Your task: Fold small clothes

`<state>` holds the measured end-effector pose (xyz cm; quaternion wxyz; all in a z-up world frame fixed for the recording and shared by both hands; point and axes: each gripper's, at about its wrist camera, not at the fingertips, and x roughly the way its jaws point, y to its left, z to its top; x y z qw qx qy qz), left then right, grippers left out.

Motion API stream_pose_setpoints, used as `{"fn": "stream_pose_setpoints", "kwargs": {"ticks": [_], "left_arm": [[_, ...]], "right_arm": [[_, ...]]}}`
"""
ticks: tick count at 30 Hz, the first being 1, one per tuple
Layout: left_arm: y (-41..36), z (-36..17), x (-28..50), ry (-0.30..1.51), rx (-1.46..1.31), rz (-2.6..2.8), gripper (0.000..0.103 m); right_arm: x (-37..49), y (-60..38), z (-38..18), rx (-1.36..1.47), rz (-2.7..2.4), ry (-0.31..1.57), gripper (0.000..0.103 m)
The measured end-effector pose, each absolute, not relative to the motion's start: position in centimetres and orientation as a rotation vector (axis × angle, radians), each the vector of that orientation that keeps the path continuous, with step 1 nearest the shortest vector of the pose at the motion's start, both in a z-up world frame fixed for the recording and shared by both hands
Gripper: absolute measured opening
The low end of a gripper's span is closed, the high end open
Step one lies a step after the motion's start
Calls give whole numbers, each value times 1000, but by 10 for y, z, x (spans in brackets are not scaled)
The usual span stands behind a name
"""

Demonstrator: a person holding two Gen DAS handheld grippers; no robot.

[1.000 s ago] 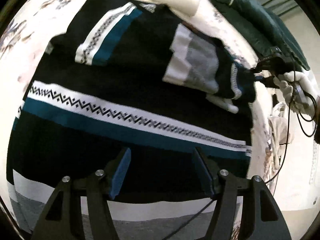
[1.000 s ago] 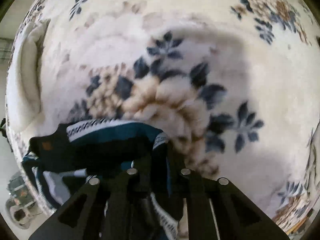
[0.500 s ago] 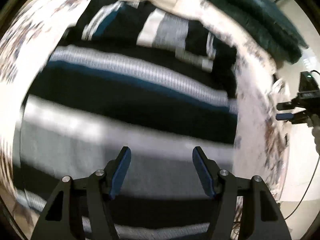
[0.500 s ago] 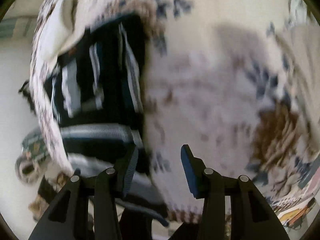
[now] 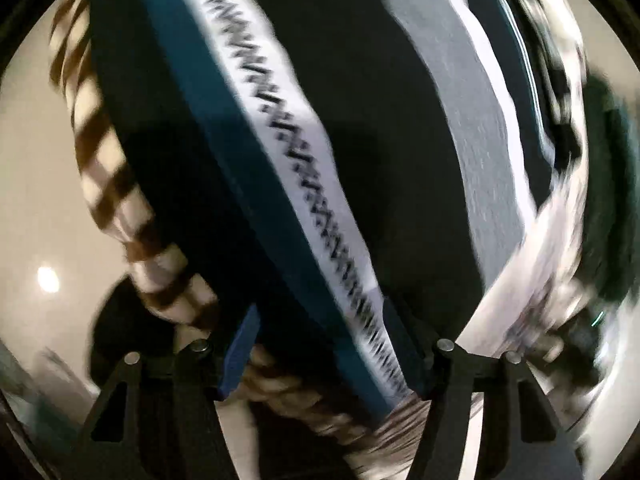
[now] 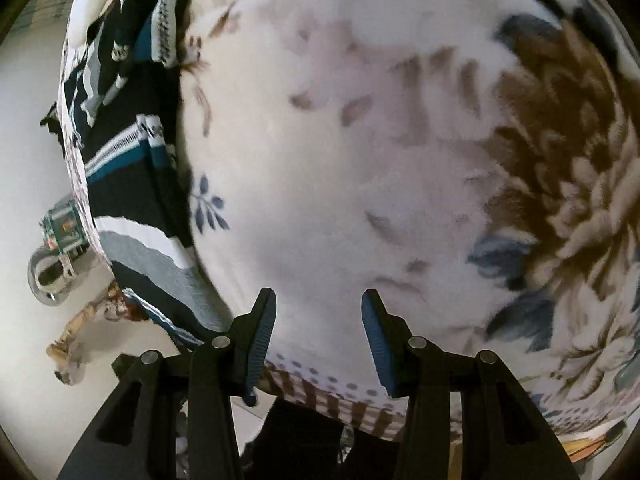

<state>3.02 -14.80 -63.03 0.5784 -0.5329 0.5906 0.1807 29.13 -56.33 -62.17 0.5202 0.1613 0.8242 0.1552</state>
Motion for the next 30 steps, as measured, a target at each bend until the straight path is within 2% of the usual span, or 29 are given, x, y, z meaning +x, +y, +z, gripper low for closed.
{"fn": "stream_pose_setpoints", "kwargs": {"ticks": [1, 2, 8, 12, 13, 14, 15, 16, 20, 23, 26, 28, 29, 30], "left_arm": [[-144, -629, 30, 1331, -1265, 448, 29], [-140, -628, 31, 1300, -1282, 461, 4], [-101, -592, 29, 1140, -1207, 552, 5], [-92, -591, 16, 1144, -1233, 576, 11], [-95, -591, 13, 1165, -1236, 576, 17], [-105, -592, 11, 1183, -1237, 576, 33], [-114, -589, 3, 1183, -1256, 560, 44], [-125, -586, -4, 1175, -1270, 543, 48], [-175, -580, -8, 1212, -1298, 420, 51], [-204, -598, 2, 1243, -1356, 326, 51], [-216, -612, 16, 1174, -1430, 312, 51], [-219, -610, 25, 1111, -1410, 317, 43], [-221, -606, 28, 1094, -1382, 306, 11], [-224, -603, 33, 1111, -1341, 291, 2]], "right_arm": [[290, -559, -628, 375, 375, 1985, 47], [291, -558, -631, 368, 377, 1991, 47], [290, -536, -642, 305, 406, 1999, 47], [295, -525, -642, 287, 444, 2004, 47], [296, -523, -643, 285, 449, 2005, 47], [299, -521, -642, 289, 451, 2002, 47], [299, -522, -641, 294, 453, 2000, 47], [303, -522, -639, 302, 457, 1998, 47], [328, -531, -628, 320, 469, 1974, 47], [352, -536, -622, 323, 484, 1933, 47], [385, -544, -617, 334, 478, 1875, 47], [411, -549, -617, 377, 476, 1830, 47], [428, -552, -615, 415, 469, 1798, 47], [441, -555, -613, 452, 464, 1770, 47]]}}
